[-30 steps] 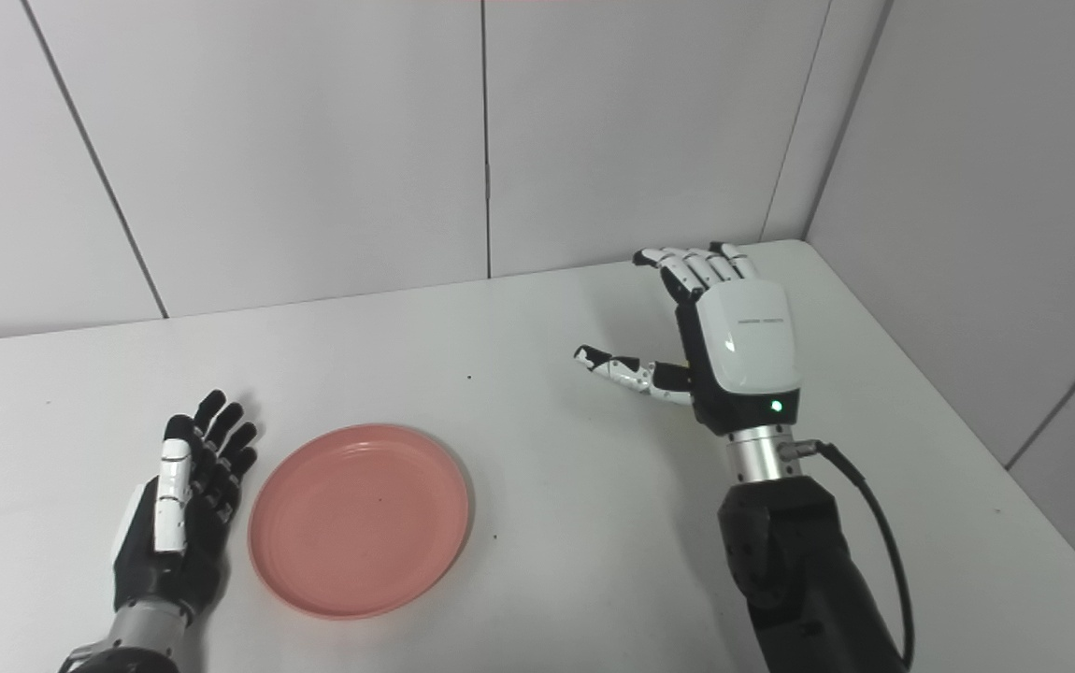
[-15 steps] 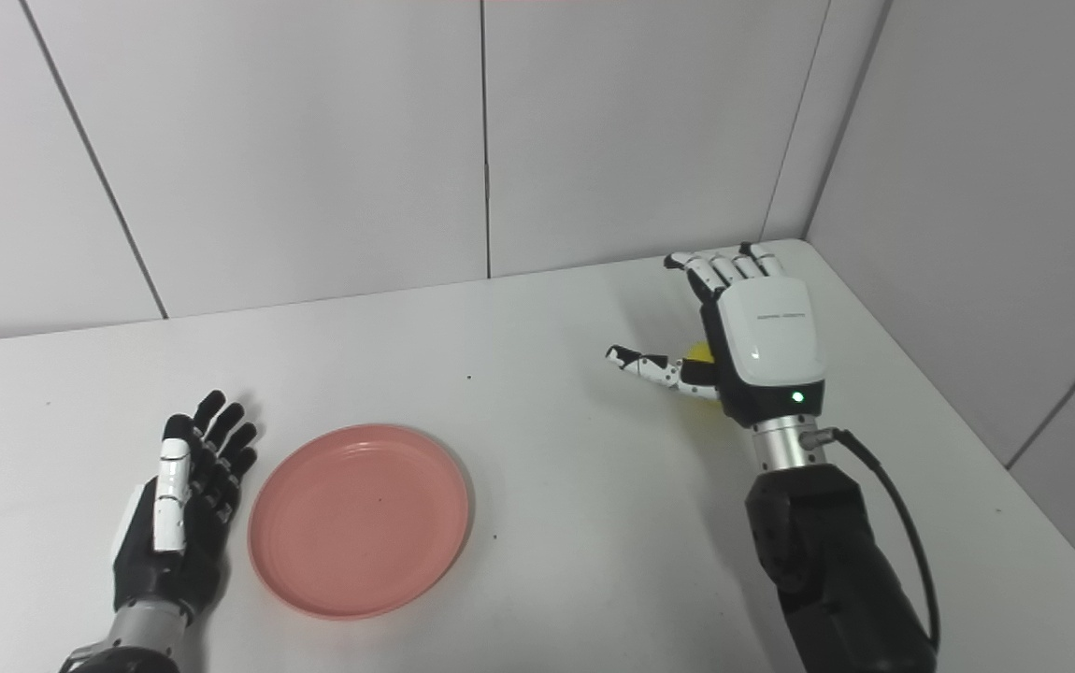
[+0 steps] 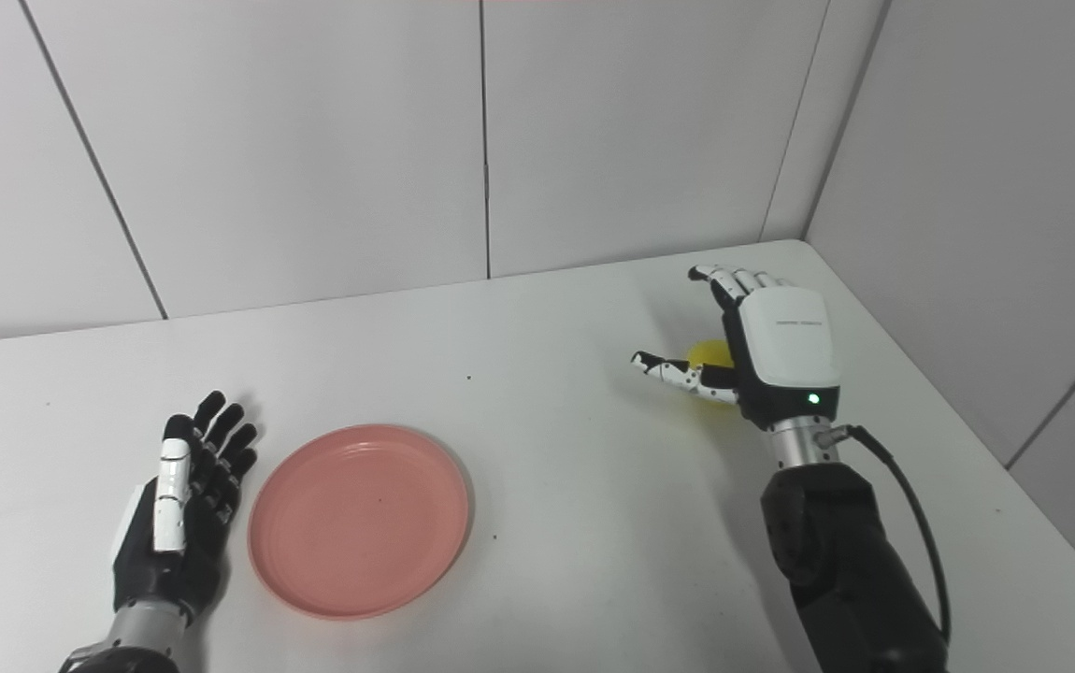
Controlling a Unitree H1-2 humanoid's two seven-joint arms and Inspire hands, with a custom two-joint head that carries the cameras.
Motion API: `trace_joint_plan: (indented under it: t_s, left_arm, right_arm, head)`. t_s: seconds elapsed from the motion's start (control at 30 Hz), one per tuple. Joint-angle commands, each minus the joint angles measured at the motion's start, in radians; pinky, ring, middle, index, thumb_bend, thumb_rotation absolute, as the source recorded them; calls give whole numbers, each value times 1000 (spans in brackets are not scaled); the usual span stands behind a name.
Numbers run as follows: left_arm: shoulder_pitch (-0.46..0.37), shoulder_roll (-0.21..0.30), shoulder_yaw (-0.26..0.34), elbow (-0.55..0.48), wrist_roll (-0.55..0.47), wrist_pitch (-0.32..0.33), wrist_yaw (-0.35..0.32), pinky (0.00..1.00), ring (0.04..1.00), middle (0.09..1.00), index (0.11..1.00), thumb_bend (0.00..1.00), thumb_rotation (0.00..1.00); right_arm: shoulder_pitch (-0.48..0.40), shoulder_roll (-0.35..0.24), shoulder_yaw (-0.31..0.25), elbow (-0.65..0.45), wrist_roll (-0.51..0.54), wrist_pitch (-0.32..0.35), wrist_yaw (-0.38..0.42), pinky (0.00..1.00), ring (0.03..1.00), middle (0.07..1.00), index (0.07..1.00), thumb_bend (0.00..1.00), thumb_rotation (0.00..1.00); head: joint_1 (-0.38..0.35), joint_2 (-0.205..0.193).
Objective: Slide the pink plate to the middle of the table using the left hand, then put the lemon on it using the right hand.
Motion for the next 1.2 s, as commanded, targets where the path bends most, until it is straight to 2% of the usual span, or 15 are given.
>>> trace_joint_plan:
  t_s: [0.0,0.5,1.07,1.17]
  left_arm:
    - [23,-7,-7,16,0,58,12,1000,947,959,932,611,912]
    - [30,-15,-18,6,5,61,19,1000,944,955,927,601,914]
    - [41,-8,-29,-6,2,68,28,1000,941,955,932,605,920]
    - [42,-8,-29,-8,-1,70,28,1000,942,957,931,608,917]
  right_arm:
    - [-43,-33,-5,-3,14,14,-31,627,706,739,702,806,794]
    - [-67,-71,40,99,35,2,-85,638,710,749,719,795,791]
    - [-86,-73,87,147,36,63,-43,635,712,756,722,793,834]
    - [-85,-72,95,164,41,64,-42,659,729,766,730,802,841]
  head:
    - [1,2]
    - [22,4]
    - [29,9]
    - [29,9]
